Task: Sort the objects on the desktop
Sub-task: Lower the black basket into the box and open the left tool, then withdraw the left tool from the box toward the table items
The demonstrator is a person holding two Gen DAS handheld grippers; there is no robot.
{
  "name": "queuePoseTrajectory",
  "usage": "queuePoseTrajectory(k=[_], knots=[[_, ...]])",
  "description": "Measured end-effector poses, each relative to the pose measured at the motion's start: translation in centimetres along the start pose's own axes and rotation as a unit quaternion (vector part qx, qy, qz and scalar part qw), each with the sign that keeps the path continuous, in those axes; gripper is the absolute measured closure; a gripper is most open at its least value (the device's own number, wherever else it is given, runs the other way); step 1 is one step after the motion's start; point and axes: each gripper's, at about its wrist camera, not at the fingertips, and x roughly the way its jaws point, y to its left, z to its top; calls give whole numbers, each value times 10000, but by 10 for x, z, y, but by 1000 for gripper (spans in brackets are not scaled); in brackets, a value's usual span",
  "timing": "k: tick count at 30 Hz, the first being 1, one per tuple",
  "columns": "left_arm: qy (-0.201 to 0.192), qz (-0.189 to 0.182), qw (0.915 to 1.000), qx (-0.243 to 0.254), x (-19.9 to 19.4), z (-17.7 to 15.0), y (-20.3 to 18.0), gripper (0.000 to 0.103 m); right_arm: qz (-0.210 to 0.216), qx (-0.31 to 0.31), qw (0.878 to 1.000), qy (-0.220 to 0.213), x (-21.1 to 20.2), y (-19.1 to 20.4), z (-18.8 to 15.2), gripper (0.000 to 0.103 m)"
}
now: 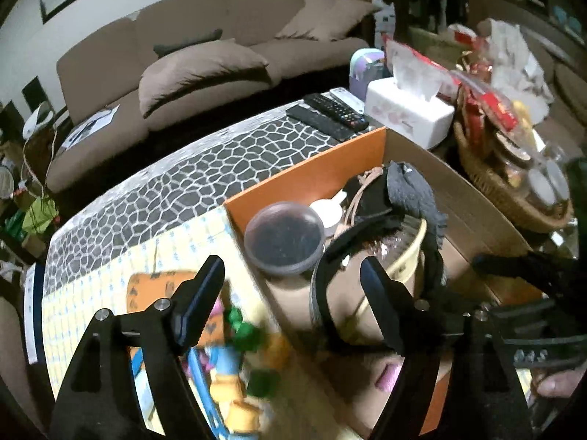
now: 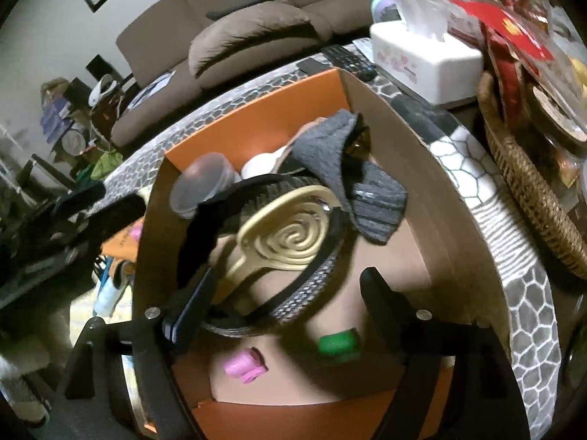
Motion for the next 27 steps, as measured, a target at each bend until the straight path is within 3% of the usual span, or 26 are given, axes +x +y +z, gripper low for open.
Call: queuePoseTrajectory(k=[10, 12, 19, 23, 27], knots=[[96, -7, 9997, -237, -25, -33, 13, 27, -191, -404, 9990, 90, -1, 29, -6, 15], [64, -22, 9994, -338, -31, -38, 16, 17, -261, -480, 9985, 72, -4, 34, -6, 13], [54, -102, 9969, -772, -46, -61, 35, 15, -371, -694, 9969, 10, -13, 46, -8, 9], [-11, -86, 9948, -1011, -57, -72, 49, 1, -394, -785, 9961, 59, -14, 53, -11, 8], [-91, -31, 9931, -1166, -66, -82, 62, 0, -418, -896, 9951, 20, -16, 63, -15, 0]])
